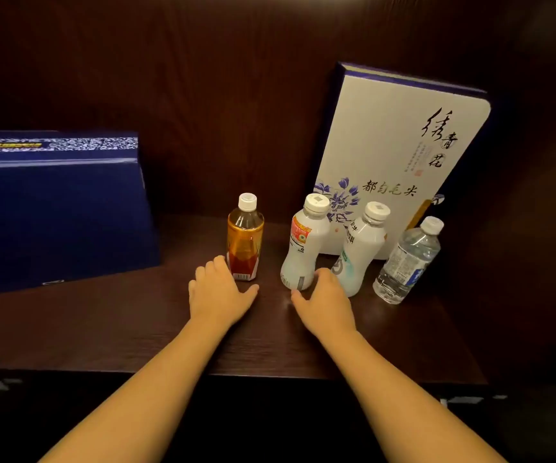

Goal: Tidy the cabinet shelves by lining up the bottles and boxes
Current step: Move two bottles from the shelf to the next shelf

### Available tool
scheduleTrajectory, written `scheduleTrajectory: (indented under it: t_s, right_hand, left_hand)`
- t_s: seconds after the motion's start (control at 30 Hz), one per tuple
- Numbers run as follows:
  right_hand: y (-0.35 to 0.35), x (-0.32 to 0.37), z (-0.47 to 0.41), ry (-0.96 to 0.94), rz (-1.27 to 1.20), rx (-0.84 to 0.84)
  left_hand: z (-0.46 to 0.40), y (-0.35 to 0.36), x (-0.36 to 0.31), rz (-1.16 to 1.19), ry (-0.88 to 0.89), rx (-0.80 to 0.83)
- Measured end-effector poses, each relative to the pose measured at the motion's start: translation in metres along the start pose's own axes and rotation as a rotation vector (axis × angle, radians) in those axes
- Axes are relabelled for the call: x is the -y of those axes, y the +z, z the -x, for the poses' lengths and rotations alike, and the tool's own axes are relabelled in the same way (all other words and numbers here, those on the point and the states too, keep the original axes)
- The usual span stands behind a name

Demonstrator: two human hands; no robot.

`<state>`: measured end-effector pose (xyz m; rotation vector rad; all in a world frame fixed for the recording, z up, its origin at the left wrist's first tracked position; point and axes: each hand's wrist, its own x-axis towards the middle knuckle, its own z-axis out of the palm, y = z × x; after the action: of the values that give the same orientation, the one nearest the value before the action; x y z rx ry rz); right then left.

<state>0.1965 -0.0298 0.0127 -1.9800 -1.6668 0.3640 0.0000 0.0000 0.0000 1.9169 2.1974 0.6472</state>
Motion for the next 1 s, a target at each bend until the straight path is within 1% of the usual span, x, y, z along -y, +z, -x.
scheduleTrajectory:
  t_s: [0.07,0.17,0.27,0.37,0.67,1.0]
  right_hand:
    - [0.004,-0.002,-0.009,-0.01,-0.084,-0.041]
    - [0.011,-0.002,-0.02,-0.033,-0.197,-0.023]
    - [0.016,0.0,-0.029,-0.052,-0.233,-0.037]
    - [0.018,-0.001,-0.034,-0.051,-0.251,-0.046]
    - [0.017,0.002,-0.023,-0.012,-0.28,-0.075]
    - [0.005,0.001,0.038,0.06,-0.312,-0.095]
  left_hand:
    - [-0.006,0.003,-0.004,0.098,-0.042,-0.043]
    - [-0.015,0.007,-0.011,0.23,-0.064,-0.074]
    - [-0.023,0.01,-0.015,0.369,-0.081,-0.104]
    - [-0.025,0.012,-0.014,0.43,-0.075,-0.115]
    - [-0.02,0.009,-0.007,0.463,-0.05,-0.066]
    - [0.019,-0.001,0.007,0.486,0.035,0.029]
